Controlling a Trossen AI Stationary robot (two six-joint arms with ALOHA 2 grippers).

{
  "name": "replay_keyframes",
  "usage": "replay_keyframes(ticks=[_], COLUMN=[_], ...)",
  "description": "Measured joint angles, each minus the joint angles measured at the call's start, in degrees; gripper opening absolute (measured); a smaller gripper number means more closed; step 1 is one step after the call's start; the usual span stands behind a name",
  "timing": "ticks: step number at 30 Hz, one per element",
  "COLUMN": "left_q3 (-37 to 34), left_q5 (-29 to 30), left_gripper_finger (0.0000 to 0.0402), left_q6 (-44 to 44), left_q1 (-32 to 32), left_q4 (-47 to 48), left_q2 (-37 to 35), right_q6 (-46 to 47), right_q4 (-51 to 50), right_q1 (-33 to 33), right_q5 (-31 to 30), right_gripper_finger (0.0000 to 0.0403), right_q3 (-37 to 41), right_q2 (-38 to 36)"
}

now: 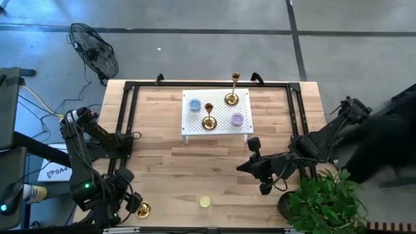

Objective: Pick & Place candle stick holders
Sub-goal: Put the gold candle holder on the shelf

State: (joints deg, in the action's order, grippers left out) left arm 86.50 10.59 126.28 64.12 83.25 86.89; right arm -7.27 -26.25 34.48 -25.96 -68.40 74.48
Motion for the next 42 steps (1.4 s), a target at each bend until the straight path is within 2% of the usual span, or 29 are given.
replay_keyframes(ticks=[13,18,21,26,39,42], left_q3=[0.0,0.0,0.0,0.0,0.0,0.0], left_q5=[-0.39,4.45,4.79,2.83,-10.05,-9.81], left_gripper_finger=[0.0383,0.0383,0.0383,0.0383,0.0383,0.0383], left_q6=[-0.55,-0.63,-0.63,0.04,3.02,3.04], left_q1=[0.0,0.0,0.0,0.0,-0.02,-0.02], left_q4=[-6.06,-7.78,-7.97,-9.35,-12.38,-12.4], left_q2=[0.0,0.0,0.0,0.66,4.75,5.2], right_q6=[1.07,1.09,1.09,1.34,1.49,1.49], right_q4=[-0.23,-0.23,-0.23,-0.23,0.01,0.16], right_q1=[0.02,0.02,0.02,0.02,0.02,0.02], right_q5=[0.01,0.01,0.0,0.0,0.49,0.91], right_gripper_finger=[0.0,0.0,0.0,0.0,0.0,0.0], right_q3=[0.0,0.0,0.0,0.0,0.0,0.0], right_q2=[0.0,0.0,0.0,0.0,0.0,0.0])
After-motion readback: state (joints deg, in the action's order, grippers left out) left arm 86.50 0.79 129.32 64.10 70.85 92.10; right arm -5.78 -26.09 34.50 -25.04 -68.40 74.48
